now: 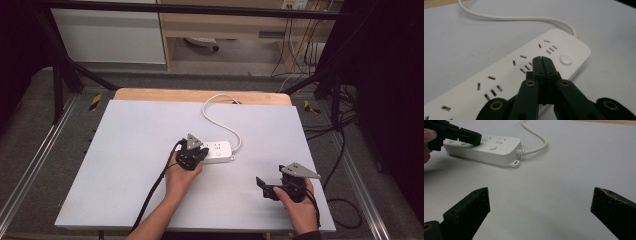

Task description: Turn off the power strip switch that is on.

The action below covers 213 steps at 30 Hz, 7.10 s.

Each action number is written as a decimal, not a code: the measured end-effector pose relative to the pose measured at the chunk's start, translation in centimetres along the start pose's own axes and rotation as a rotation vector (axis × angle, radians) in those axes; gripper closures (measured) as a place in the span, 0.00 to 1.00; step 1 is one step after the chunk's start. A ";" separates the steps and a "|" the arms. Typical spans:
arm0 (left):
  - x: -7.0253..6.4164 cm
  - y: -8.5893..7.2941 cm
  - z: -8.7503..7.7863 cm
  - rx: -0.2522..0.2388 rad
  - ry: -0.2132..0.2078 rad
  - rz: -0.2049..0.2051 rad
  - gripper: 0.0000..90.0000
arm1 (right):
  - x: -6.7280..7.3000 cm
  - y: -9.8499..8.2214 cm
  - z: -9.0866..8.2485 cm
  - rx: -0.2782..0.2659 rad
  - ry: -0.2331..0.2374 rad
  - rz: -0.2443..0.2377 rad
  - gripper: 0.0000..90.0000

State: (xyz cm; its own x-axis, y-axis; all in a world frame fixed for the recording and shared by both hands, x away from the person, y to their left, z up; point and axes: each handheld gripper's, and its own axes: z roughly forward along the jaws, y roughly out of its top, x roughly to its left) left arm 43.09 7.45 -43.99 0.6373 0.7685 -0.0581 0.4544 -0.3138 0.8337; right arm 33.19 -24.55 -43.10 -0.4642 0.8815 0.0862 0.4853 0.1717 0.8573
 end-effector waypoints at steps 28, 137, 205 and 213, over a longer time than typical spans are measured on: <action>1.0 0.6 -0.8 -0.055 -0.059 -0.097 1.00 | -0.2 0.1 -0.2 -0.015 0.003 0.005 0.03; 8.1 -0.6 -14.2 -0.210 0.004 -0.113 0.06 | -0.3 0.0 0.0 -0.004 0.000 0.008 0.03; 12.8 -8.7 -21.7 -0.185 0.104 -0.212 0.06 | -0.3 -0.1 0.1 0.007 -0.001 0.013 0.03; 13.0 -9.8 -21.4 -0.164 0.115 -0.218 0.07 | -0.3 -0.1 0.1 0.008 -0.001 0.013 0.03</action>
State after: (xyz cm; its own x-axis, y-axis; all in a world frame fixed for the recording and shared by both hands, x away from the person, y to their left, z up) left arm 33.59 32.44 -41.18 0.4569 0.8689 -0.1904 0.4596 -0.0473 0.8869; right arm 33.41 -24.79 -43.28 -0.4573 0.8841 0.0966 0.4968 0.1638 0.8522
